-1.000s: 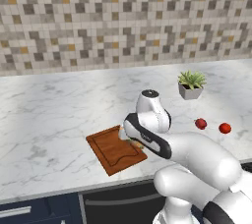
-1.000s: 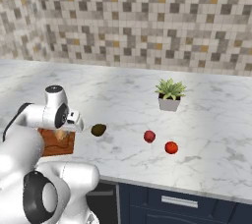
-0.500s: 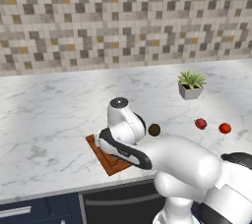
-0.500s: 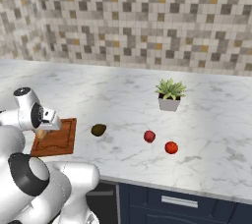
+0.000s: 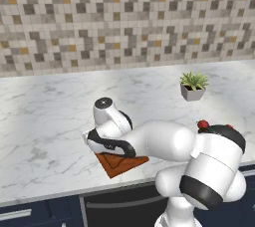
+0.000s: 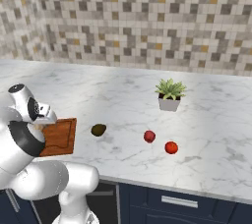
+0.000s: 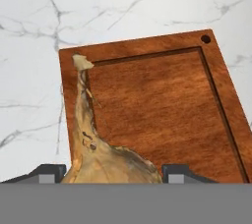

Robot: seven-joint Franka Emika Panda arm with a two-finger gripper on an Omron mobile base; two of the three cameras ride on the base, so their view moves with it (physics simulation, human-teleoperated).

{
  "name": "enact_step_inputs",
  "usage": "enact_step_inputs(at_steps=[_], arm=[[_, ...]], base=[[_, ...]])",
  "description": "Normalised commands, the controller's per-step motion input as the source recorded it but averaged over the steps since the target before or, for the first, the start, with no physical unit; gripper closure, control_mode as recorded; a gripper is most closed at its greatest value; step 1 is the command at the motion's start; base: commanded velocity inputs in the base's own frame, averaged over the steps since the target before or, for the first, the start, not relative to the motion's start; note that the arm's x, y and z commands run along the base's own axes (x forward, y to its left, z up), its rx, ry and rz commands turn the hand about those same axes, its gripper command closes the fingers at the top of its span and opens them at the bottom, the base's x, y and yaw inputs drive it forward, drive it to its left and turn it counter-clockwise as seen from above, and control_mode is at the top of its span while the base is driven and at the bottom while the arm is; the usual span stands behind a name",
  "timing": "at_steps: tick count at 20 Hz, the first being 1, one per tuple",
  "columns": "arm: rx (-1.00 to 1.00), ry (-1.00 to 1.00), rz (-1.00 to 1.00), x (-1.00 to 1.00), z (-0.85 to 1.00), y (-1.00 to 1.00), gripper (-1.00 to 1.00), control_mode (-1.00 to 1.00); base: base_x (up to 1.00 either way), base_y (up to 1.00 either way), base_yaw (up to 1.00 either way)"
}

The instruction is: Place the avocado, onion, tomato, and bell pepper on the cutting board.

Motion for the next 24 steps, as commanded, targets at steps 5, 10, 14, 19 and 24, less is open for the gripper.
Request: enact_step_inputs(at_steps=[5, 10, 14, 19, 24], arm=[[0.00, 0.00, 0.00, 0.17, 0.00, 0.06, 1.00, -1.00], [0.00, 0.00, 0.00, 0.02, -0.11, 0.00, 1.00, -1.00], [0.00, 0.00, 0.00, 0.00, -0.22, 0.00, 1.00, -1.00], [0.00, 0.00, 0.00, 0.07, -0.31, 0.00, 1.00, -1.00], [0.00, 0.00, 0.00, 0.14, -0.22, -0.06, 1.00, -1.00]], base=[[0.00, 0.00, 0.00], [0.00, 0.00, 0.00], [0.00, 0.00, 0.00], [0.00, 0.00, 0.00], [0.00, 0.00, 0.00]])
